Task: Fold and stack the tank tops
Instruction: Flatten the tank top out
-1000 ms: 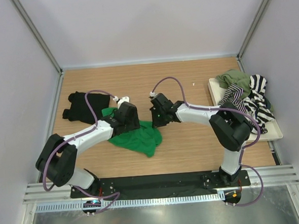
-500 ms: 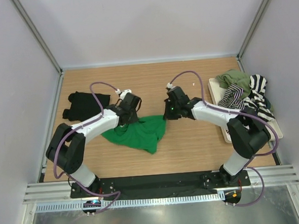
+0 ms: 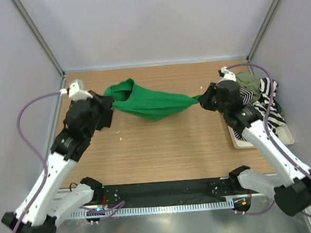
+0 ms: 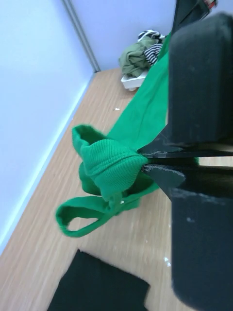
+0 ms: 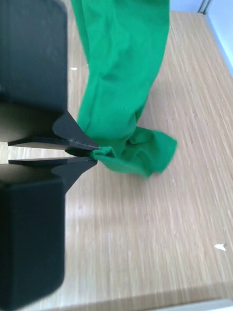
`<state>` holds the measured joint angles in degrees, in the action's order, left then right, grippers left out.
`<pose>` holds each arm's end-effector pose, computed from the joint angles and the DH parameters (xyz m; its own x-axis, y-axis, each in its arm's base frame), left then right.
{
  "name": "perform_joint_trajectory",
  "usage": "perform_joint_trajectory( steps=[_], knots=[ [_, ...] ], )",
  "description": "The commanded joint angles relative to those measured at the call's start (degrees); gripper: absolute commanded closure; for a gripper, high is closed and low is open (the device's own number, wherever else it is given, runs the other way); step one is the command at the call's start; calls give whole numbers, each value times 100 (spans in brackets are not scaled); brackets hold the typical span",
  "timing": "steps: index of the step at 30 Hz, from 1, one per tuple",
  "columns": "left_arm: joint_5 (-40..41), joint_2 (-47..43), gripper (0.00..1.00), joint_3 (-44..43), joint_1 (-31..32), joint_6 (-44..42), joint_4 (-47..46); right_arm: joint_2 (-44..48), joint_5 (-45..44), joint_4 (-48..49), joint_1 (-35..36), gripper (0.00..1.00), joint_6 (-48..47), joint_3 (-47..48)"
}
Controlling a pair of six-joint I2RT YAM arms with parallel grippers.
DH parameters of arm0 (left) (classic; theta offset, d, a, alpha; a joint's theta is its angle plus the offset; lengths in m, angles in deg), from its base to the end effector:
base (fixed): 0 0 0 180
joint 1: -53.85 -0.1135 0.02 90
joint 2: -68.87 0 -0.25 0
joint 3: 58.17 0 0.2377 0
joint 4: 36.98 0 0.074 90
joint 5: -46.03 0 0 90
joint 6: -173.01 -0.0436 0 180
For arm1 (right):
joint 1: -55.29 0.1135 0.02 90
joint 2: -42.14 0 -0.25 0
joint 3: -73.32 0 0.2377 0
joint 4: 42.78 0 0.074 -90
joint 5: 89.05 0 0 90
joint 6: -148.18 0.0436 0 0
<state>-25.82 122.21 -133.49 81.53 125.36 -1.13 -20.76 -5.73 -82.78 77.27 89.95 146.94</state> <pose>0.1863 -0.0824 0.3753 -0.2738 -0.5792 -0.7678 -0.0147 0.8007 -0.5988 0.2263 0.0859 0.3229 -0.5318 0.3493 -0.7715 0.0027 0.9117 0.4109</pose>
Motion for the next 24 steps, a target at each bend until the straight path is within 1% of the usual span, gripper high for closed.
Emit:
perform_joint_trajectory(
  steps=[1,2,3,4,5,6,7,8,9,10,11,12,13,15,16,17,18,20,22,24],
  knots=[
    [408,-665,100,1190,-17,405,91,522,-194,-327,8,83,92,-739],
    [487,-1172,95,1724,-17,484,118,820,-115,-257,17,72,119,-1054],
    [531,-1403,90,1973,-17,642,161,979,-62,-239,8,62,162,-1179],
    [592,-1623,82,2201,-9,739,301,1094,8,-195,8,47,180,-1311],
    [750,-1869,53,2395,-17,827,398,1295,113,-169,8,43,181,-1521],
    [829,-2263,40,2684,-17,958,512,1358,149,-177,8,42,181,-1602],
    [952,-2484,29,2774,-17,1029,809,1411,158,-203,8,41,207,-1672],
    [1075,-2661,16,2836,-17,1099,986,1455,201,-204,17,41,207,-1786],
    [1355,-2993,12,2871,-17,1170,1171,1490,211,-230,17,42,198,-1822],
    [1445,-3127,10,2872,-17,1231,1425,1499,211,-230,17,42,181,-1874],
    [1498,-3233,6,2872,-17,1215,1471,1491,202,-212,17,42,163,-1962],
    [1403,-3338,6,2880,-17,1162,1402,1438,193,-186,8,41,154,-1989],
    [1288,-3330,9,2872,-17,979,1323,1386,202,-169,8,42,137,-2015],
    [894,-3103,11,2749,-17,907,1243,1193,211,-125,17,42,137,-2086],
    [735,-2702,13,2688,-17,829,1234,1131,228,-72,8,43,145,-2103],
    [586,-2480,14,2565,-17,776,1225,1052,237,-37,17,43,145,-2156],
    [271,-2025,14,2503,-9,705,1199,938,307,42,17,46,163,-2191],
    [-12,-1671,19,2389,-8,556,1138,832,377,156,8,46,180,-2348],
    [-407,-1197,24,2397,-8,459,927,648,360,288,17,48,181,-2437],
    [-628,-897,28,2379,-8,362,708,489,351,437,8,50,172,-2551]
  ],
)
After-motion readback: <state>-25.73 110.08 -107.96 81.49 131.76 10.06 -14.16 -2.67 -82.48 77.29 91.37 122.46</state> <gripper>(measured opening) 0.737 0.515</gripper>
